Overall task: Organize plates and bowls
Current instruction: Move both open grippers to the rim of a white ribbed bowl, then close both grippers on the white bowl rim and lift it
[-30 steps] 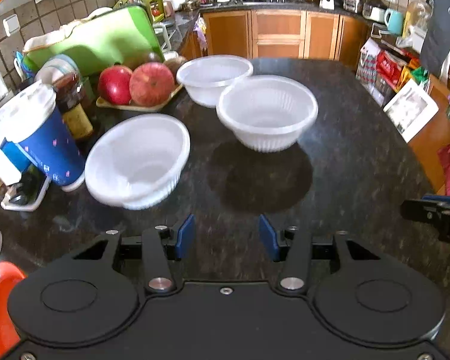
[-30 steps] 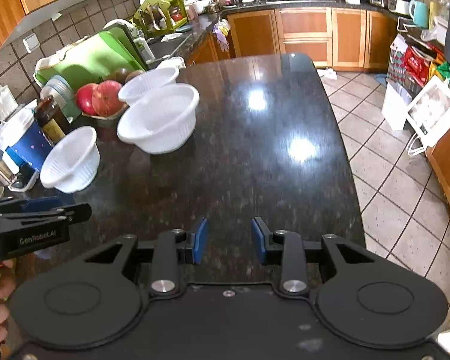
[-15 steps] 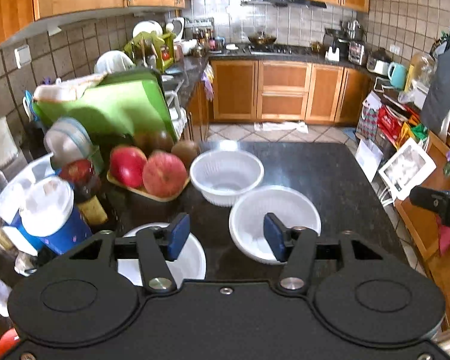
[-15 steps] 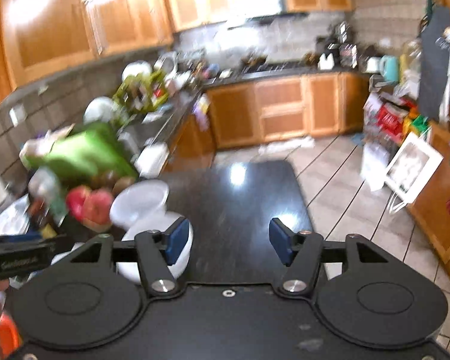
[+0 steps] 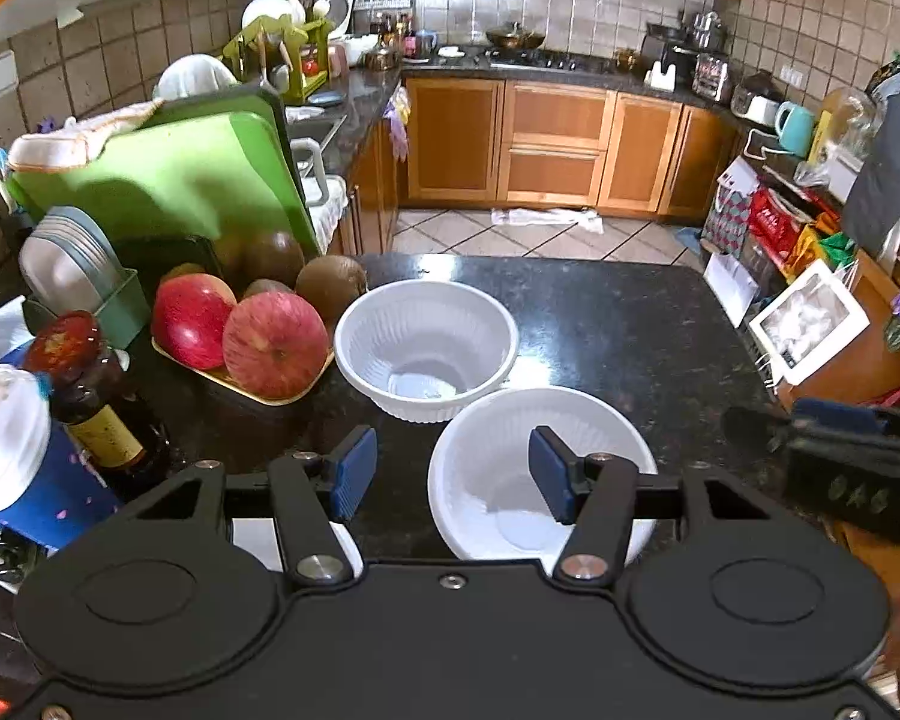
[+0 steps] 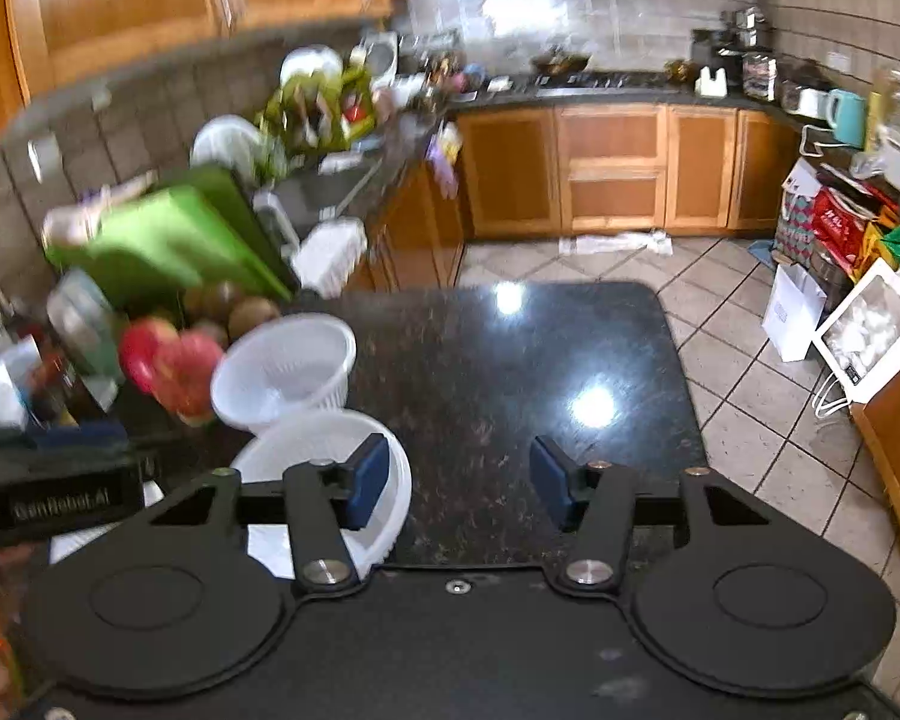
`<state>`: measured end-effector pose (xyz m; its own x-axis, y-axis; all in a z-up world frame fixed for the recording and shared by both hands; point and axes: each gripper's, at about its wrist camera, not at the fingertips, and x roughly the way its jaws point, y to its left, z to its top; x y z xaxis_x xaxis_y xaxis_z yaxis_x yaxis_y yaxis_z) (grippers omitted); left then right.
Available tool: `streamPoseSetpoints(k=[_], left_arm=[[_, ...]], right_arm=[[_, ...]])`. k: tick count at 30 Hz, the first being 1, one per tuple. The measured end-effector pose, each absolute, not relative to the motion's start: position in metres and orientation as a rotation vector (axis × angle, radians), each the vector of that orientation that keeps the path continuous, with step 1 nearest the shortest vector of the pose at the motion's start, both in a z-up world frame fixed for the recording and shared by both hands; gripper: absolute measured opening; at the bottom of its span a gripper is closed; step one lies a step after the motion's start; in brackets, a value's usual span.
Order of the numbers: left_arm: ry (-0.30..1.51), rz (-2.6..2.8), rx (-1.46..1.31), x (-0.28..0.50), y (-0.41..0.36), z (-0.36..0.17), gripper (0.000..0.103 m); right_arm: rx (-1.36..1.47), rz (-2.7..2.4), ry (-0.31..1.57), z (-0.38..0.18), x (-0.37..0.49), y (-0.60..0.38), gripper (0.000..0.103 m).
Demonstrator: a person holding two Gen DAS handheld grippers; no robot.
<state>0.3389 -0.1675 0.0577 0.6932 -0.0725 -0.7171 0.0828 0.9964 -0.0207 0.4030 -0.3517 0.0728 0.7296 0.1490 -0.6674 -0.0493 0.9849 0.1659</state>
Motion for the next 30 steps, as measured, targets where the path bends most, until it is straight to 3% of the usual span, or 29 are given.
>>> streamPoseSetpoints(k=[13,20,26,30], left_arm=[[0.893,-0.056,0.042,0.365,-0.172,0.032,0.060],[0.953,-0.065,0.065,0.377,-0.179,0.020,0.054],[0.988,-0.080,0.089,0.379,-0.186,0.009,0.048],[1.020,-0.102,0.079,0.380,-0.186,0.003,0.035]], right_arm=[[0.168,0.166,0.893,0.030,0.449,-0.333,0.049],[0.135,0.188,0.926,0.021,0.455,-0.325,0.036],[0.141,0.183,0.951,0.013,0.458,-0.324,0.026],[0.152,0.190,0.966,0.009,0.456,-0.326,0.015]])
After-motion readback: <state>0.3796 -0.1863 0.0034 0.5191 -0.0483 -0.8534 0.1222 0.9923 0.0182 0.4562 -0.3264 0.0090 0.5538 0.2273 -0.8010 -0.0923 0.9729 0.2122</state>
